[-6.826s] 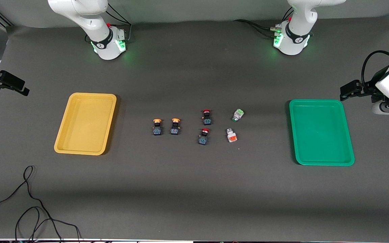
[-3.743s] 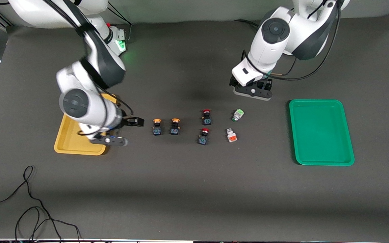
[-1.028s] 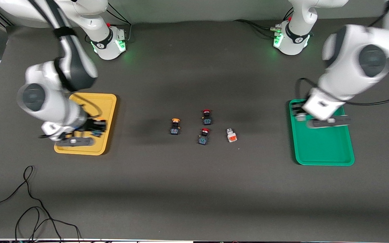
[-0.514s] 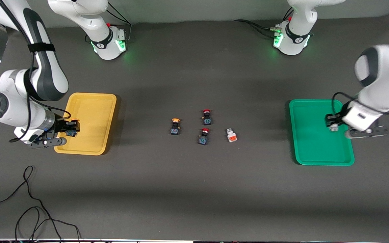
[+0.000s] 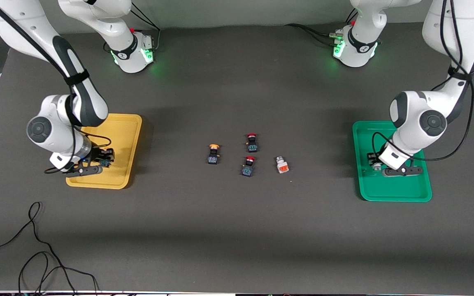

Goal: Place green and yellow buttons in trays
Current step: 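Carry the yellow button to the yellow tray while the left gripper carries green, then open both grippers to release the buttons into the trays, then grasp the second yellow button with the right gripper while the left grasps orange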

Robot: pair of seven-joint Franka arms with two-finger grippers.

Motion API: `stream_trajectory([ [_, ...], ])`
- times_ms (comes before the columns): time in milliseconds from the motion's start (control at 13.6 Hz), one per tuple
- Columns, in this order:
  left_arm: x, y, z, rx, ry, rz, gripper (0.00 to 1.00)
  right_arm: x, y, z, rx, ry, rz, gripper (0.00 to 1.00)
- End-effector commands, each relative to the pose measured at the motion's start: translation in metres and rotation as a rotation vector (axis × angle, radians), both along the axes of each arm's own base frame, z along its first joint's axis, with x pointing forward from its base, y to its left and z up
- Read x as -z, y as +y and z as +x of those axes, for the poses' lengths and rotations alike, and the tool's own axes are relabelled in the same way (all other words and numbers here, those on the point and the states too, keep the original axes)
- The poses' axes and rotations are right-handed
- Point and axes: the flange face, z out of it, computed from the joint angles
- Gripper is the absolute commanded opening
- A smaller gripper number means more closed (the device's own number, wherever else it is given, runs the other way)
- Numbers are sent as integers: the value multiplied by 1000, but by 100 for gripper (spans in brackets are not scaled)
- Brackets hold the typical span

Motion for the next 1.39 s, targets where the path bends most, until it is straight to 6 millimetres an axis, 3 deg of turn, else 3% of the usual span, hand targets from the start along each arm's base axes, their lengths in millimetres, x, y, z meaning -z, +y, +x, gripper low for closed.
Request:
stream_trajectory([
  [0, -20, 0, 10, 17, -23, 10, 100, 22, 2, -3, 36, -8, 32, 0],
  [147, -32, 8, 17, 28, -20, 14, 100, 38, 3, -4, 37, -11, 31, 0],
  [220, -50, 13, 25, 34, -12, 18, 100, 40, 3, -4, 36, -8, 30, 0],
  [294, -74, 18, 34, 35, 13, 23, 100, 39, 5, -4, 33, -5, 31, 30],
  [367, -104, 23, 44, 30, 41, 28, 100, 37, 4, -4, 37, -5, 32, 94],
  [440, -132, 25, 54, 26, 78, 31, 100, 33, 4, -4, 34, -3, 33, 100],
  [587, -190, 25, 74, 16, 113, 30, 100, 13, 9, 0, 29, -9, 38, 100],
  [807, -246, 6, 84, 23, 126, 23, 100, -58, 30, 12, 59, -15, 52, 100],
  [954, -254, -39, 82, 51, 137, 11, 100, -108, 57, 34, 67, 10, 62, 100],
  [1101, -249, -98, 76, 25, 133, 11, 100, -165, 93, 55, 101, 23, 72, 100],
  [1248, -245, -155, 67, 5, 131, -2, 100, -200, 127, 64, 163, 4, 81, 100],
  [1321, -243, -174, 65, -14, 119, -19, 100, -207, 144, 64, 200, -5, 87, 100],
])
